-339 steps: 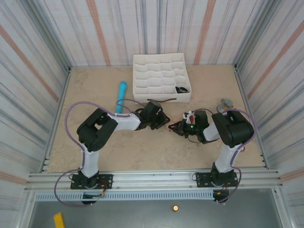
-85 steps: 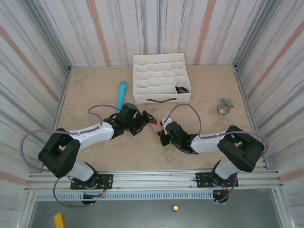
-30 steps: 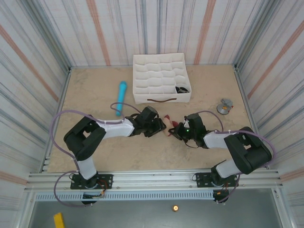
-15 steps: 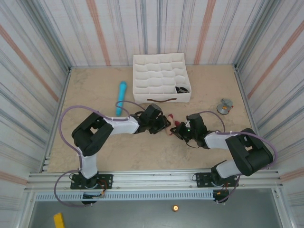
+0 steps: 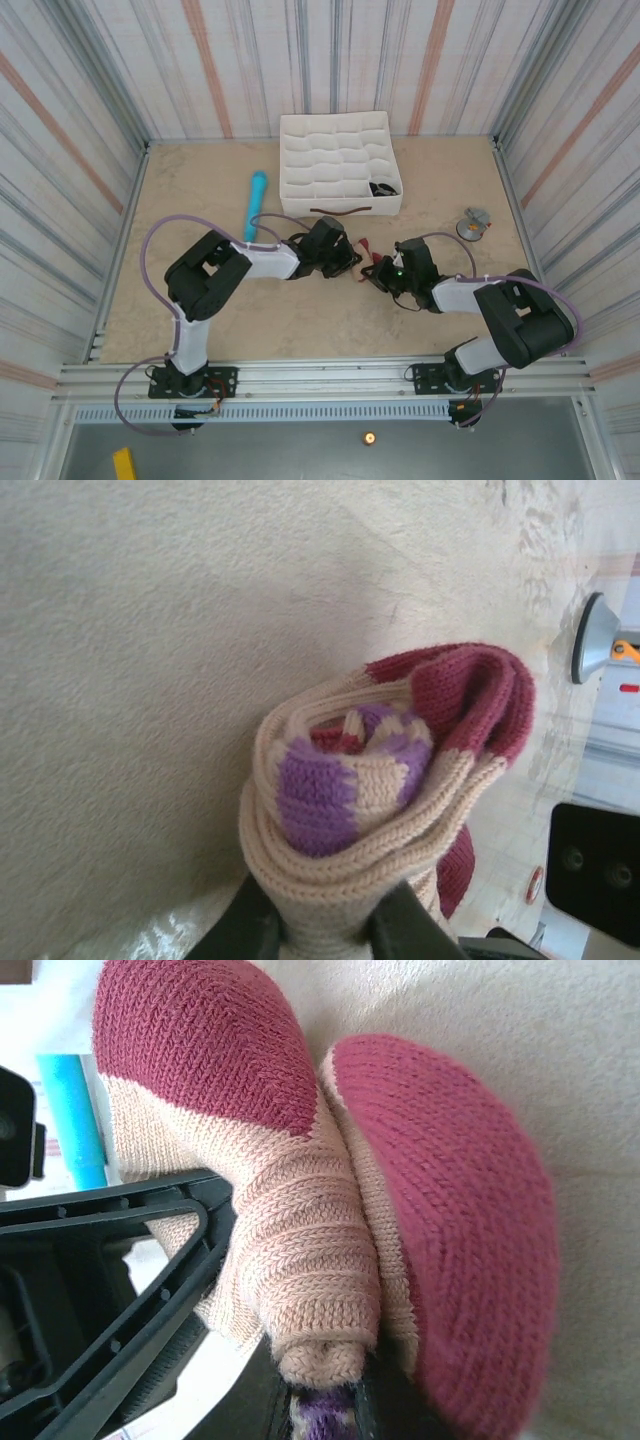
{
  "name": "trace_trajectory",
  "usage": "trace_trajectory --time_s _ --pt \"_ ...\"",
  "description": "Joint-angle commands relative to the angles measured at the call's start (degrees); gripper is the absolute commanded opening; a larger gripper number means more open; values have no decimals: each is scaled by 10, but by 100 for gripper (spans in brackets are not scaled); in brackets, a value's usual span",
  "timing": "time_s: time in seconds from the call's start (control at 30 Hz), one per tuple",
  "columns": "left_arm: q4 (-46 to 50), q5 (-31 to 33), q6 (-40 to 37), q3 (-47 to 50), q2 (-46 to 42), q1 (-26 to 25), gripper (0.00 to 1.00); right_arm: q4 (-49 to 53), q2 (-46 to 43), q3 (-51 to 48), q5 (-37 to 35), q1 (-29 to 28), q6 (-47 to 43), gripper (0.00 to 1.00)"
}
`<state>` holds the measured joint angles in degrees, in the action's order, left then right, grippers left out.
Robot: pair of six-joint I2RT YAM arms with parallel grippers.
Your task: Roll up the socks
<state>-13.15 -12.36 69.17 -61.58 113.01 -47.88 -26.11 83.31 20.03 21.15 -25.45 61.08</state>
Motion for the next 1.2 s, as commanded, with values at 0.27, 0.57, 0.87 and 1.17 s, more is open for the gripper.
trace_trajectory --time_s 0.27,0.57,0.87,1.17 --pt "147 78 -10 53 -78 25 0 196 -41 54 -29 -5 -171 57" --pt "217 132 31 110 -163 40 0 214 -88 91 -107 -62 -268 65" --pt "231 114 84 122 -178 30 0 163 -97 75 -304 -244 -404 65" --pt "229 95 132 123 -177 16 0 112 -52 89 -386 -332 -472 66"
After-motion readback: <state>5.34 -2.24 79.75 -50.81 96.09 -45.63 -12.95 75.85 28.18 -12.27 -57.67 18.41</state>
